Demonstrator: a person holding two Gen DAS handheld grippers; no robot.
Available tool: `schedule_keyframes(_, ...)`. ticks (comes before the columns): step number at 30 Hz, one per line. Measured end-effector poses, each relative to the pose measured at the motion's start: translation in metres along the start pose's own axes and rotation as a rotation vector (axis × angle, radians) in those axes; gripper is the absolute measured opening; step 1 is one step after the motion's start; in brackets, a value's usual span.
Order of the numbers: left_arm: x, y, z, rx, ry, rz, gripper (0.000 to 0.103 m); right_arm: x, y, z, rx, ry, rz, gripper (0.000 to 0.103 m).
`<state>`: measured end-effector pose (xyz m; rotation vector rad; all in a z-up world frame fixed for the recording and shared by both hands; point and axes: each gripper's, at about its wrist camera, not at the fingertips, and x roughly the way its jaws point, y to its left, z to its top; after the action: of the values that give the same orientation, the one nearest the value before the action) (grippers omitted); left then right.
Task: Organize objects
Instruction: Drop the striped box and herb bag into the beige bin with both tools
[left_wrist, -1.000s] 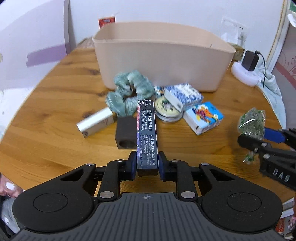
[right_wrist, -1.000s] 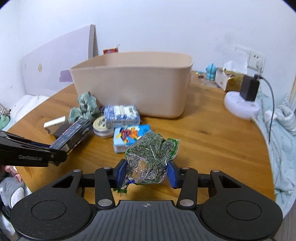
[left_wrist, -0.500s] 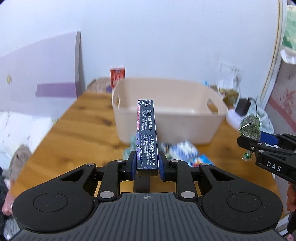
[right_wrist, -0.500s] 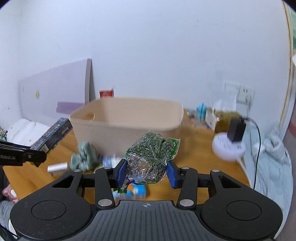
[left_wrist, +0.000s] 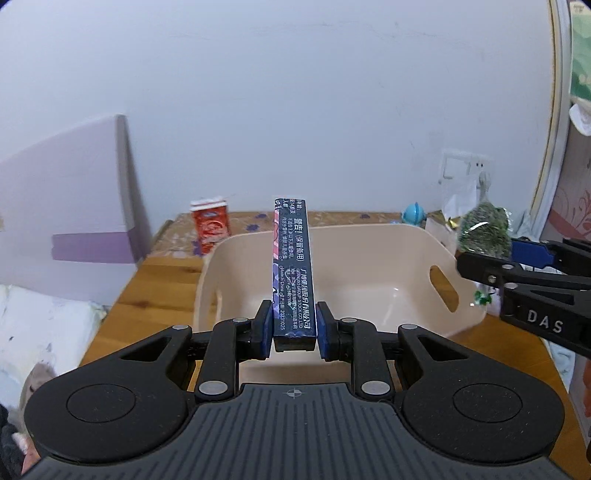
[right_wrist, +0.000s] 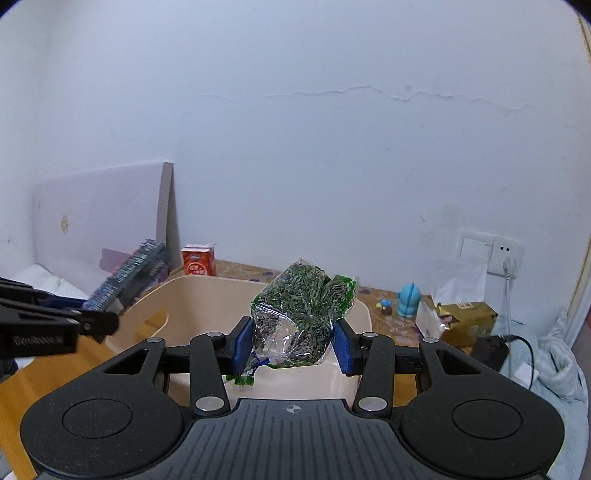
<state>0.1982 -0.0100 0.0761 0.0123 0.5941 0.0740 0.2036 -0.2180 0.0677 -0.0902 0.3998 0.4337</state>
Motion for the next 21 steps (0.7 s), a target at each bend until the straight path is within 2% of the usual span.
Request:
schedule_keyframes(3, 0.032, -0.004, 0.005, 0.028, 0.042, -0.021, 0.024, 0.025, 0.000, 0.005, -0.002, 0.033, -0.003, 0.043)
schedule_keyframes(6, 0.061, -0.008, 0.003, 0.053, 0.092, -0.005, 0.024, 0.051, 0.000, 0.005, -0.012, 0.085, -0.012, 0.043)
schedule_keyframes(9, 0.090, -0.007, -0.004, 0.055, 0.165, -0.026, 0.024, 0.073, 0.004, 0.000, -0.038, 0.147, -0.026, 0.043)
schedule_keyframes(13, 0.115, -0.005, -0.013, 0.063, 0.226, -0.034, 0.024, 0.100, 0.007, -0.010, -0.066, 0.215, -0.033, 0.043)
schedule_keyframes(15, 0.119, 0.000, -0.017, 0.051, 0.231, -0.045, 0.025, 0.109, 0.007, -0.013, -0.072, 0.246, -0.029, 0.044)
schedule_keyframes(17, 0.114, 0.003, -0.017, 0.044, 0.232, -0.058, 0.041, 0.115, 0.005, -0.016, -0.062, 0.261, -0.024, 0.050)
schedule_keyframes(18, 0.111, 0.004, -0.017, 0.043, 0.225, -0.056, 0.058, 0.114, 0.003, -0.016, -0.052, 0.261, -0.026, 0.057)
schedule_keyframes(19, 0.105, 0.006, -0.017, 0.039, 0.205, -0.046, 0.069, 0.112, 0.002, -0.017, -0.046, 0.256, -0.027, 0.059)
schedule_keyframes(21, 0.092, 0.011, -0.015, 0.026, 0.169, -0.030, 0.071, 0.104, 0.000, -0.018, -0.039, 0.239, -0.038, 0.064)
